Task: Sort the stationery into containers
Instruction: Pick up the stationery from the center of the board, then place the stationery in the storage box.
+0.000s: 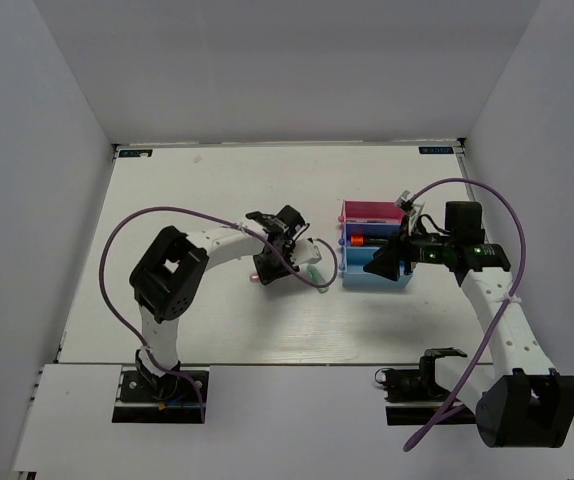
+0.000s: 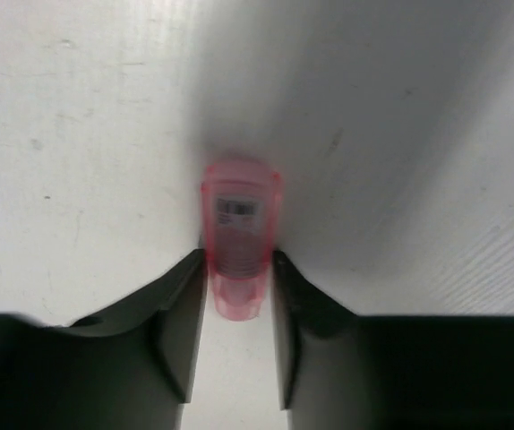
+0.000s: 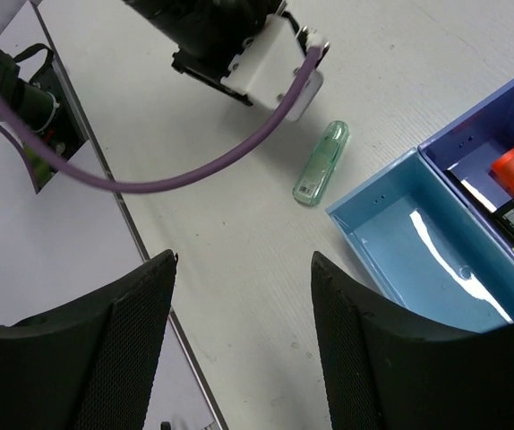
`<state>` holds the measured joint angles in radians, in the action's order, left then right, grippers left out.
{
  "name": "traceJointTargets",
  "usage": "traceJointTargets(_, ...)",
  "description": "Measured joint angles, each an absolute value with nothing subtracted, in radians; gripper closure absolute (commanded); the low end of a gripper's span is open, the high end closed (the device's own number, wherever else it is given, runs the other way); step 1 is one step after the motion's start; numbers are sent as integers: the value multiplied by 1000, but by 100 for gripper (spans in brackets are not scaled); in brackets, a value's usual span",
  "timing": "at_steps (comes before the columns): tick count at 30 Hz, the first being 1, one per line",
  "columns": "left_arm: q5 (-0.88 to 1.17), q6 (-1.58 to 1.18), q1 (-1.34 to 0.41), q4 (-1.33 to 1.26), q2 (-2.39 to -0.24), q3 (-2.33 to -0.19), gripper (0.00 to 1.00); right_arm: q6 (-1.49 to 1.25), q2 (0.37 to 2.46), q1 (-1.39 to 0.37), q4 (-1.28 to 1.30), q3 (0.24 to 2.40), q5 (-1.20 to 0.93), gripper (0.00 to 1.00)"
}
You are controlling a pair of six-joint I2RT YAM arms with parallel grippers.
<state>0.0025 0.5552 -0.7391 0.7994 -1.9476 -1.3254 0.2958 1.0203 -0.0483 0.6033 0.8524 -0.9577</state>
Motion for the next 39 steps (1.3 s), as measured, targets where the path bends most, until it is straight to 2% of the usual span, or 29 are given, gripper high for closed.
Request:
traceJointTargets(3,-19,548,-758,768,-1920,-1283,74,296,1020,-42,604,852,-966,35)
traceJointTargets(4,-21,542,-759,762,-1915,-1277,76,296,1020,-39,604,852,-968,32)
traceJointTargets(7,-21,516,-756,755,-1907,-1272,82,306,1017,-32,606,852,-959,15)
traceJointTargets(8,-19,505,-754,756,-1907,-1274,84,314,1013,-30,610,852,-942,15)
traceJointTargets(9,-17,494,-753,761,-1907,-1277,85,323,1007,-29,613,852,-925,20)
traceJointTargets(11,0,466,-750,785,-1907,-1299,87,348,989,-28,612,852,-855,69)
traceJointTargets(12,11,452,-751,807,-1908,-1326,94,351,980,-27,610,852,-820,100)
traceJointTargets(21,149,327,-836,726,-1876,-1602,99,264,931,-14,546,807,-403,100)
traceJointTargets(30,315,261,-941,608,-1950,-1786,97,242,918,17,512,801,-289,100)
traceJointTargets(31,329,252,-945,591,-1974,-1814,92,241,916,22,511,800,-286,100)
traceJointTargets(33,350,232,-945,564,-2016,-1853,89,241,912,27,509,798,-282,100)
traceJointTargets(37,373,189,-945,509,-2107,-1896,69,241,903,36,500,786,-282,100)
traceJointTargets(38,376,181,-945,500,-2123,-1896,60,241,903,40,497,786,-282,100)
traceJointTargets(39,376,175,-944,494,-2141,-1896,56,240,902,44,496,786,-283,100)
